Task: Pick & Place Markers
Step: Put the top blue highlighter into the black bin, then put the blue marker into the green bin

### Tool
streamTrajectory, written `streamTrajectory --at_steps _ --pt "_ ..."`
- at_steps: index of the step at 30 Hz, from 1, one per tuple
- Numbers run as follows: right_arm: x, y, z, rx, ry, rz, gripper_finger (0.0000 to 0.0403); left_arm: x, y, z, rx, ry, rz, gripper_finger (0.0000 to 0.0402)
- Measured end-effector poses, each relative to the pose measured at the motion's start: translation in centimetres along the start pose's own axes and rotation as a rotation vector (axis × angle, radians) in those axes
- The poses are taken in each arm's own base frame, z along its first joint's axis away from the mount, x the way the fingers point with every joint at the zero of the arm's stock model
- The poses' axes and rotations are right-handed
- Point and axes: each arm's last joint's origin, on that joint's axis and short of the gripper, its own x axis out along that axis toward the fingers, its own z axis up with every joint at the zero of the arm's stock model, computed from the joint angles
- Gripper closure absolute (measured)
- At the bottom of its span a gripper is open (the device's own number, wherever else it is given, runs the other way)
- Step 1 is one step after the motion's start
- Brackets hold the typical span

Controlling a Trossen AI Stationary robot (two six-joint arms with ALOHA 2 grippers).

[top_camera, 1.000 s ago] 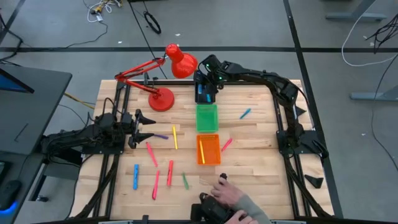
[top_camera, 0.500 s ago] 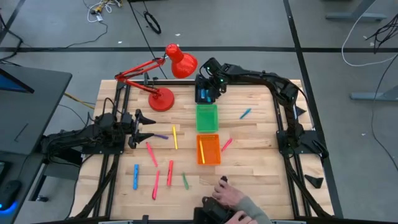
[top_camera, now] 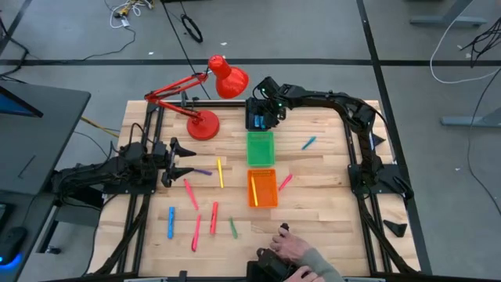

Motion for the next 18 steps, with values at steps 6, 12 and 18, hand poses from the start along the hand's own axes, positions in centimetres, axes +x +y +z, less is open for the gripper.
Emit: streamTrajectory --at_steps 6,12,18 --pt "0.08 0.22 -0.02 0.023 0.0 0.005 0.0321 0.0 0.0 0.01 0.0 0.0 -0.001 0.0094" --pt "0.03 -0.16 -0.45 0.016 0.031 -0.042 0.028 0.0 0.0 -0.01 0.0 0.001 0.0 0.0094" --pt "-0.03 -0.06 -0.66 0.026 0.035 -0.043 0.0264 0.0 0.0 0.01 0.0 0.0 0.0 0.0094"
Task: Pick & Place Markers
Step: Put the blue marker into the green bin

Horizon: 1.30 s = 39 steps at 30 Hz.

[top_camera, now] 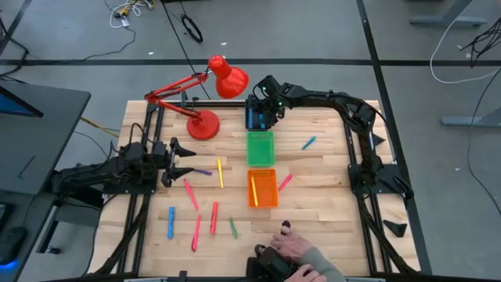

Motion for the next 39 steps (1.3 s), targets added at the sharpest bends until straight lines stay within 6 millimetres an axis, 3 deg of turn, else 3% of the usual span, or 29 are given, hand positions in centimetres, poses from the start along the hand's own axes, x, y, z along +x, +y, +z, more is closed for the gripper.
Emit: streamTrajectory --at_steps 9,19,27,39 --pt "-0.4 0.0 -0.3 0.04 0.064 0.027 0.0262 0.0 0.0 0.0 0.0 0.0 0.0 0.0094" --pt "-4.5 -0.7 0.1 0.145 0.076 -0.013 0.0262 0.0 0.0 0.0 0.0 0.0 0.0 0.0094" --pt "-6.6 1.6 2.3 0.207 0.083 -0.054 0.0262 0.0 0.0 0.0 0.0 0.0 0.0 0.0094" --pt "-10.2 2.6 6.9 0.385 0.058 -0.209 0.0262 0.0 0.0 0.0 0.0 0.0 0.0 0.0094"
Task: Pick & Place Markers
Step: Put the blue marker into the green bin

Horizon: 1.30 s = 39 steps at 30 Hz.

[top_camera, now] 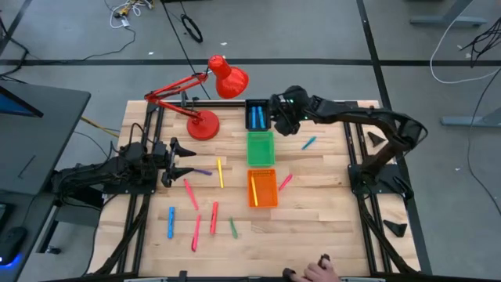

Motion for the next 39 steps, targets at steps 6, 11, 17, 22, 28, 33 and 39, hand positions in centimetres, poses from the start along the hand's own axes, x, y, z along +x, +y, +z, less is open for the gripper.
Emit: streamTrajectory --at_steps 6,11,17,22,28,33,39 --pt "-1.6 0.5 2.4 0.223 -0.028 -0.047 0.0262 0.0 0.0 0.0 0.0 0.0 0.001 0.0094" --pt "-3.0 0.5 4.5 0.385 -0.046 -0.052 0.0262 0.0 0.0 0.0 0.0 0.0 0.0 0.0094" --pt "-4.4 0.3 7.3 0.501 -0.049 -0.083 0.0262 0.0 0.0 0.0 0.0 0.0 0.0 0.0094" --pt "-4.8 0.5 9.2 0.606 -0.027 -0.103 0.0262 0.0 0.0 0.0 0.0 0.0 0.0 0.0094" --pt "-4.9 0.7 10.4 0.918 -0.045 -0.1 0.0262 0.0 0.0 0.0 0.0 0.0 0.0 0.0094" --pt "-5.3 1.5 10.8 1.098 -0.033 -0.02 0.0262 0.0 0.0 0.0 0.0 0.0 0.0 0.0094" --pt "-6.2 2.8 11.1 1.251 -0.001 0.146 0.0262 0.0 0.0 0.0 0.0 0.0 0.0 0.0094"
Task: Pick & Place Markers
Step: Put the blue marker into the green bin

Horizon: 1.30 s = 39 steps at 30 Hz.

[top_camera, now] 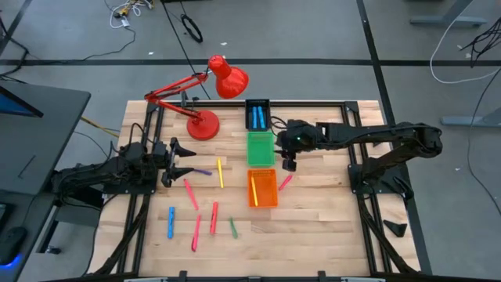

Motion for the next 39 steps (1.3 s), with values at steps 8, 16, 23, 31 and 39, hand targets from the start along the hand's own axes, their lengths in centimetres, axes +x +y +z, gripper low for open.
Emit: streamTrajectory --at_steps 8,16,23,31,39 --pt "-0.5 0.4 -2.1 0.1 0.23 0.099 0.0262 0.0 0.0 0.0 0.0 -0.001 0.0 0.0094" --pt "-1.2 0.7 -3.9 0.091 0.426 0.166 0.0262 0.0 0.0 0.0 0.0 -0.001 0.0 0.0094" --pt "-1.7 0.8 -4.9 0.082 0.545 0.172 0.0262 0.0 0.0 0.0 0.0 -0.001 0.0 0.0094" --pt "-1.8 0.1 -5.2 0.0 0.56 0.191 0.0262 0.0 0.0 0.0 0.0 -0.001 0.0 0.0094" --pt "-1.7 -2.6 -5.6 -0.166 0.542 0.212 0.0262 0.0 0.0 0.0 0.0 -0.001 0.0 0.0094"
